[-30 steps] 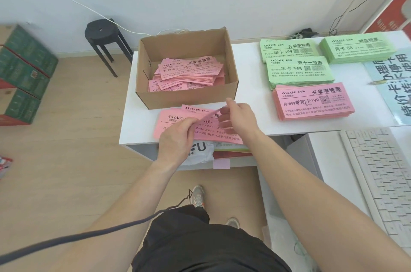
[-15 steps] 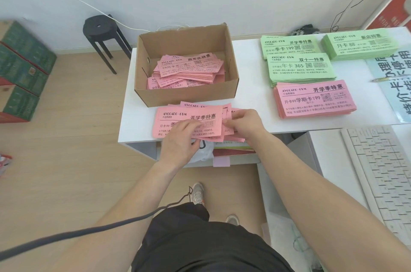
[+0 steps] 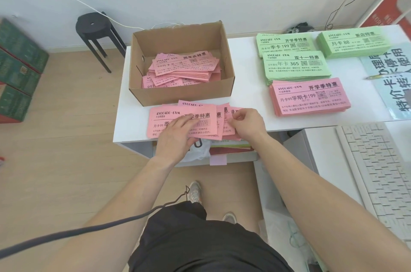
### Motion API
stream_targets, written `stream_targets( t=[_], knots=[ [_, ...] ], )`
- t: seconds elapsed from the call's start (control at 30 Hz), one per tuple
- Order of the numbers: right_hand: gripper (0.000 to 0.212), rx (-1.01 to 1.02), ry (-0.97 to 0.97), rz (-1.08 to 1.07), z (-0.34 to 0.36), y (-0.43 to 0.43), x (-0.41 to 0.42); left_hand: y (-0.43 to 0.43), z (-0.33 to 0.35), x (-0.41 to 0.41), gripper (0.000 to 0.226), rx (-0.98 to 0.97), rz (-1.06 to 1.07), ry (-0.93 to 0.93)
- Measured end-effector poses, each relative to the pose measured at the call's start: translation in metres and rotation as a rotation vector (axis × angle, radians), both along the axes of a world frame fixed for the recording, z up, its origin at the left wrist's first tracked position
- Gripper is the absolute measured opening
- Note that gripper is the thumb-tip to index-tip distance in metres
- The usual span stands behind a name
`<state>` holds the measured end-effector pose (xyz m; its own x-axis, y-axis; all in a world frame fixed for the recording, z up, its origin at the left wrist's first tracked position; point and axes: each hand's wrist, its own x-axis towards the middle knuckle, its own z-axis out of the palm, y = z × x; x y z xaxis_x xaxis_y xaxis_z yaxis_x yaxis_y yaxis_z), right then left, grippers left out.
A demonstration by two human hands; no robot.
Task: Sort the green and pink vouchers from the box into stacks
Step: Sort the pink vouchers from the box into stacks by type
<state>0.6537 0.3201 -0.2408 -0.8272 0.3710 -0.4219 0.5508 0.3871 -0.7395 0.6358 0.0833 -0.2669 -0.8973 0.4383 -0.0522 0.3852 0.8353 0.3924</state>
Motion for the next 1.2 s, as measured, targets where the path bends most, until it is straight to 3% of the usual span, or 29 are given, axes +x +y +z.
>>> stream_targets(
  t=[0.2,0.5,0.9,0.97,1.1,1.13,1.2],
  knots=[
    [0.010,-0.087,-0.005,-0.031,-0.005,0.001,0.005,-0.009,0.008,-0.005,0.031,0.211,0.094,-0.060],
    [0.012,-0.188,-0.034,-0.155,-0.007,0.012,0.008,-0.011,0.028,-0.006,0.031,0.185,0.297,0.004],
    [0.012,-0.278,-0.063,-0.275,0.002,0.027,0.019,-0.012,0.045,-0.006,0.033,0.244,0.346,0.042],
    [0.011,-0.199,-0.094,-0.212,0.005,0.019,0.014,-0.010,0.049,-0.003,0.033,0.224,0.338,0.034],
    [0.014,0.417,-0.179,0.060,0.021,-0.001,0.008,-0.009,0.051,0.002,0.037,0.201,0.287,0.052],
    [0.014,0.432,-0.140,0.062,0.025,-0.005,0.007,-0.009,0.049,0.003,0.037,0.198,0.255,0.073],
    [0.016,0.173,-0.021,0.016,0.034,-0.012,0.000,-0.008,0.044,0.005,0.037,0.185,0.188,0.120]
  ],
)
